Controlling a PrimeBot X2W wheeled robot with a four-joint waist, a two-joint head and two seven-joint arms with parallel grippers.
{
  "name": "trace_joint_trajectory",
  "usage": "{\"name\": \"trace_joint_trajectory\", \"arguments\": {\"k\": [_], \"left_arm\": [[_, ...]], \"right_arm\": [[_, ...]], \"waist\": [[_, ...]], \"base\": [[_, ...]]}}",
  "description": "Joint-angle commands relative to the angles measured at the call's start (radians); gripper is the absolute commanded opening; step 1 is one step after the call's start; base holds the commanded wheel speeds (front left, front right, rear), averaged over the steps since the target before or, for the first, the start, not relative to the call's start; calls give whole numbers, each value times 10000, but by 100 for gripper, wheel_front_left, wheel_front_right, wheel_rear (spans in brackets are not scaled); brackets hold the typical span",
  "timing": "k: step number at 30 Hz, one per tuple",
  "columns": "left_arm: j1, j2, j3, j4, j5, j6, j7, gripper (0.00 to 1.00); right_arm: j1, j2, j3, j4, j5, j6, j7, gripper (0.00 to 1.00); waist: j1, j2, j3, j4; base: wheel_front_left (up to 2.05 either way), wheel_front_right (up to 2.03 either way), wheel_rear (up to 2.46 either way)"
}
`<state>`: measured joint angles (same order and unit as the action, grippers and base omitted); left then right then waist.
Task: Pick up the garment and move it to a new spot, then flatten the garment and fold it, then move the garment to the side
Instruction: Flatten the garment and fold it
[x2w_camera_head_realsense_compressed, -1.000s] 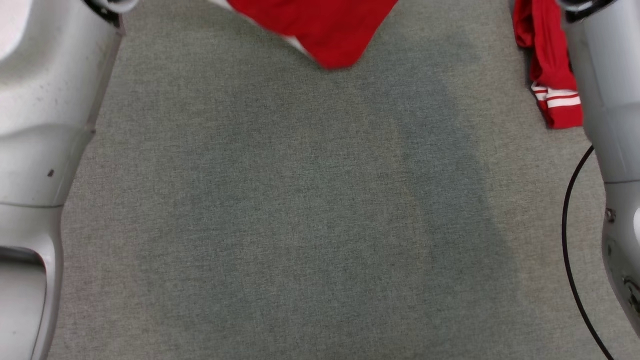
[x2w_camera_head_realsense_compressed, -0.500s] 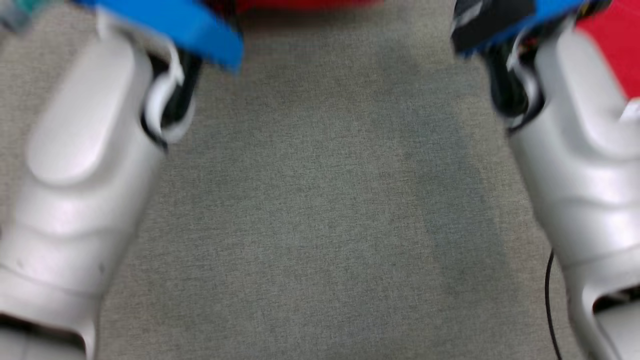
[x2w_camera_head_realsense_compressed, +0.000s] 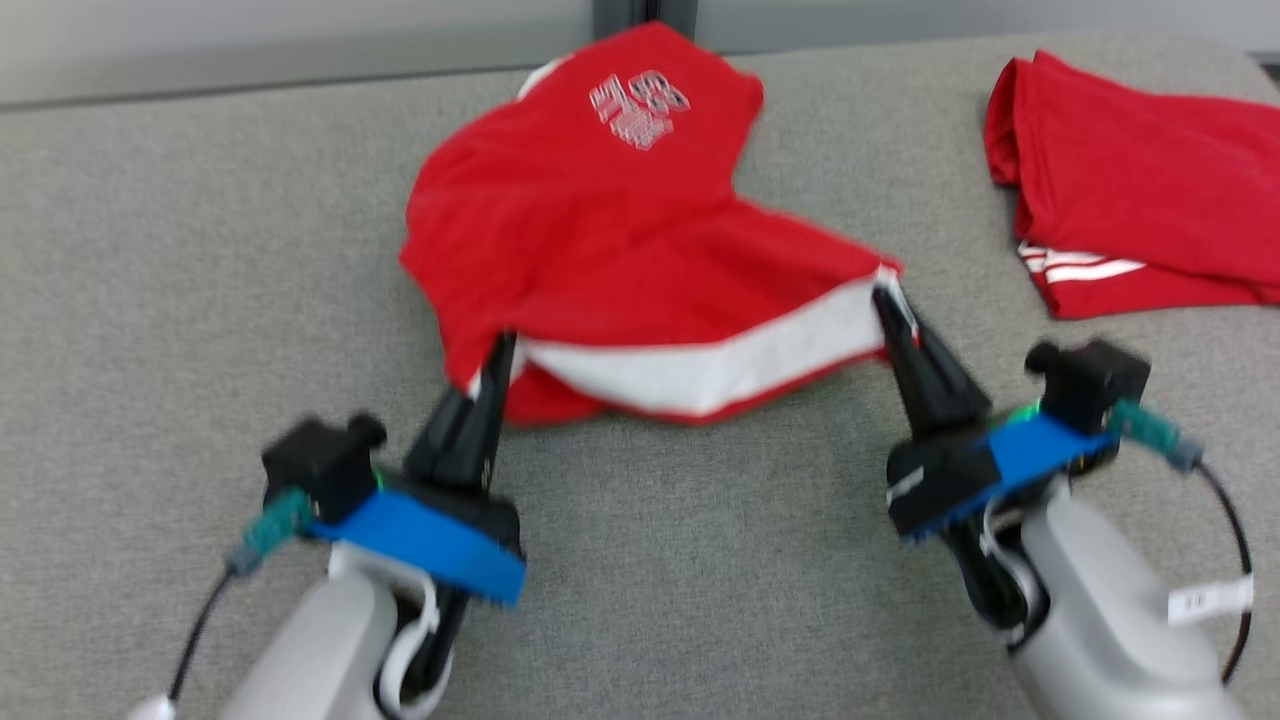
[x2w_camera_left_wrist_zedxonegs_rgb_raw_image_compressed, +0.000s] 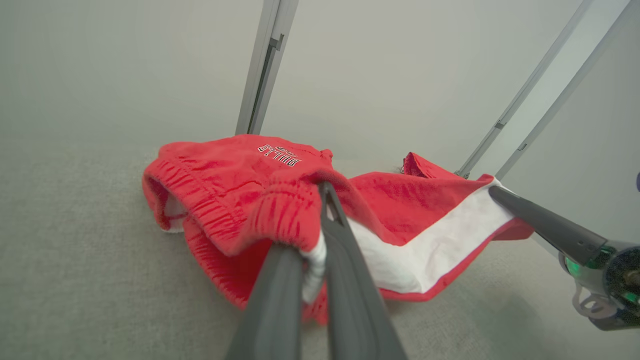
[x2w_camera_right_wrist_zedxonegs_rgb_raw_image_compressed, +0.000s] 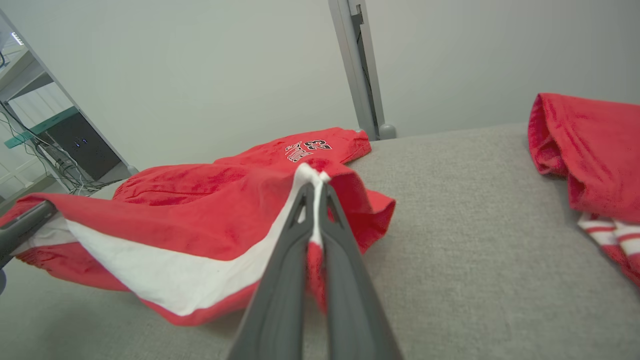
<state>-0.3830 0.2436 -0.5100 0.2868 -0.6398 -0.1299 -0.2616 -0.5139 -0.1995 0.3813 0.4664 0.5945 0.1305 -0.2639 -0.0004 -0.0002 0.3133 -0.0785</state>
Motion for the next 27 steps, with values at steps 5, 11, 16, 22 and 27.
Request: {"name": "trace_joint_trajectory", "arguments": {"k": [5,11,16,22,27], "left_arm": [[1999,-170,305,-474,197,-10,-42,0],[3726,-189,243,-1018,277,-10,-43,0],[4537,-234,114,-1227,301,-10,-43,0],[4375,-370,-78,-1297,367,-10,-43,0],[3820,-532,56,-1372,497,-10,-43,0]], "right_arm": [[2114,-162,-143,-662,172,5,-2,0],[4293,-206,-647,-1584,101,5,-2,0],[5530,-70,-1031,-2252,-145,5,-2,0],[5523,-18,-1602,-2455,-200,5,-2,0],[4586,-105,-1778,-2353,-268,5,10,0]], "waist": [[4,2,-1106,-72],[4,2,-1886,217],[4,2,-2095,359],[4,2,-2055,430],[4,2,-1754,547]], "base": [[0,0,0],[0,0,0],[0,0,0],[0,0,0],[0,0,0]]}}
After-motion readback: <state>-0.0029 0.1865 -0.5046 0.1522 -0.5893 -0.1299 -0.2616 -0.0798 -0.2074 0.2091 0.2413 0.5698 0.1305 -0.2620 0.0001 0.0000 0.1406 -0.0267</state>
